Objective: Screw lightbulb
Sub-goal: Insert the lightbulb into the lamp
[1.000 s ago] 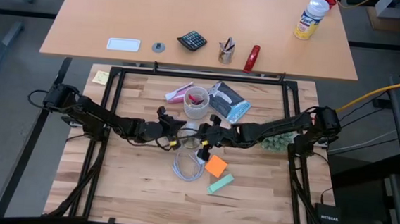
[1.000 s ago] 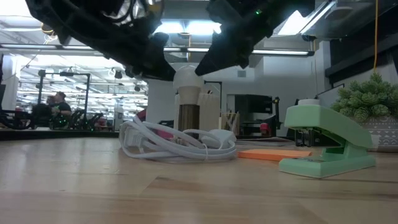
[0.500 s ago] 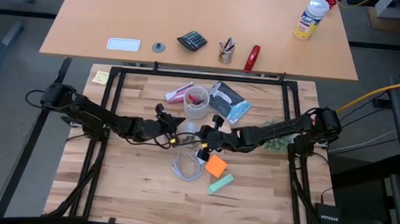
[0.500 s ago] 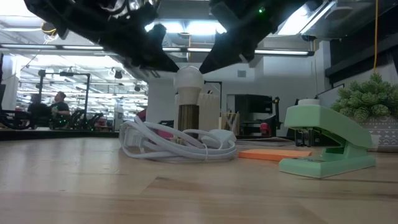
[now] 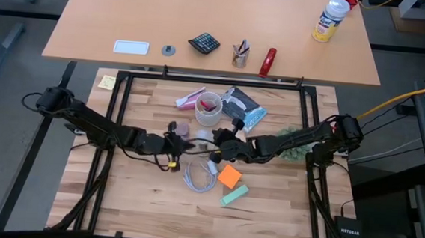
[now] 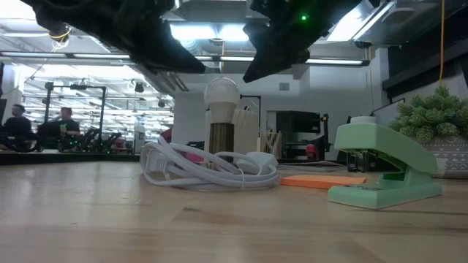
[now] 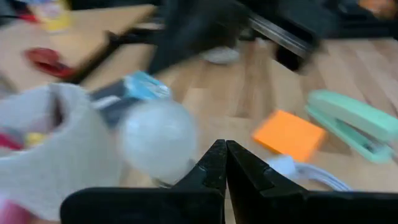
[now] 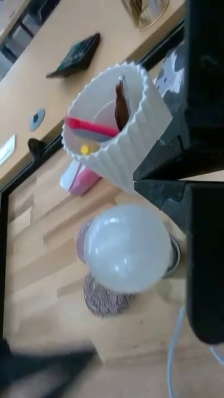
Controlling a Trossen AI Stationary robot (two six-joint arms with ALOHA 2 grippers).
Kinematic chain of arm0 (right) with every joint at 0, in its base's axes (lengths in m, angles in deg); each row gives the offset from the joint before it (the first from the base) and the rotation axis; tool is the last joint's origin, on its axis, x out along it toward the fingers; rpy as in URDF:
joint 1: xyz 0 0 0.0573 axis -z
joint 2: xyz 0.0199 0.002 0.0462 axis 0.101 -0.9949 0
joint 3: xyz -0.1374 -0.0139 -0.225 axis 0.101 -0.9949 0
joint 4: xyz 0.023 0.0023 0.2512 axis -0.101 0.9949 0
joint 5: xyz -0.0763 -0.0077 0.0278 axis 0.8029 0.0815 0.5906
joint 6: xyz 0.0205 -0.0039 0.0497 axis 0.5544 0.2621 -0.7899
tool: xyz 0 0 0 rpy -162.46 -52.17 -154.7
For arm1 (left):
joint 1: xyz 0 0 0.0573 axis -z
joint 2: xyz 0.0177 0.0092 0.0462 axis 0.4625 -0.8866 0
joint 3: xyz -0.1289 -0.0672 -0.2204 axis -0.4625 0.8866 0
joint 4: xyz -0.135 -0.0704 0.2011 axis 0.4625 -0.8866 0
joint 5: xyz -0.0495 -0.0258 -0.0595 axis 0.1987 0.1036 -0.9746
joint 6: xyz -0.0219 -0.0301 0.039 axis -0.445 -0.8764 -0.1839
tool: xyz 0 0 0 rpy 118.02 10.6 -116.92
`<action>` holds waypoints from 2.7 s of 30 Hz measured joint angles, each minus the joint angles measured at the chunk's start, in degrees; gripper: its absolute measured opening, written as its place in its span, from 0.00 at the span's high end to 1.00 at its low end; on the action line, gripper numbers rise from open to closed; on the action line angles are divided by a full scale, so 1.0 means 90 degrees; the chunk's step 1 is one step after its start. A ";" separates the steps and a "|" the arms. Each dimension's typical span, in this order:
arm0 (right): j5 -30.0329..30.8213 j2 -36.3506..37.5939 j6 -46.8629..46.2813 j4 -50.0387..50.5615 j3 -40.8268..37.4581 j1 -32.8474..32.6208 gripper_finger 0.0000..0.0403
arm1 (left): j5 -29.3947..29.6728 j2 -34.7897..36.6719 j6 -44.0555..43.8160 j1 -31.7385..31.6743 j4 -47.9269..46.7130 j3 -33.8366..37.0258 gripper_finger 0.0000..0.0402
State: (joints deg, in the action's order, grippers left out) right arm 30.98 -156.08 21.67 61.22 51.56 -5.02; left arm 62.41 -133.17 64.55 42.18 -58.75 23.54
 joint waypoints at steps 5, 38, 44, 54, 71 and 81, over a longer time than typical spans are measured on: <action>-0.0033 -0.0027 -0.0052 -0.0031 0.0002 0.0233 0.98 | -0.0144 -0.0360 -0.0011 -0.0019 0.0225 0.0000 1.00; -0.1800 -0.0179 -0.0194 -0.0379 0.0010 0.0071 0.98 | 0.1032 -0.0575 -0.0313 -0.0569 0.0021 0.0006 1.00; -0.2110 -0.0192 -0.0197 -0.0389 0.0000 0.0027 0.98 | 0.1089 -0.0575 -0.0464 -0.0607 -0.0022 0.0005 1.00; -0.0975 0.0175 0.0231 -0.0378 0.0000 -0.0232 0.98 | 0.1527 -0.0060 -0.0163 -0.0494 -0.0046 0.0002 1.00; -0.0667 0.0103 0.0297 -0.0321 0.0000 0.0409 0.98 | 0.0004 -0.0053 -0.0083 -0.0035 0.0003 -0.0005 1.00; -0.1595 0.0024 0.0127 -0.0337 -0.0002 0.0411 0.98 | 0.0004 -0.0499 -0.0120 -0.0494 0.0249 -0.0004 1.00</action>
State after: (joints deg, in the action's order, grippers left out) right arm 16.63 -155.87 22.81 58.19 51.54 -1.33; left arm 62.45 -137.66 63.47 37.73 -56.51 23.50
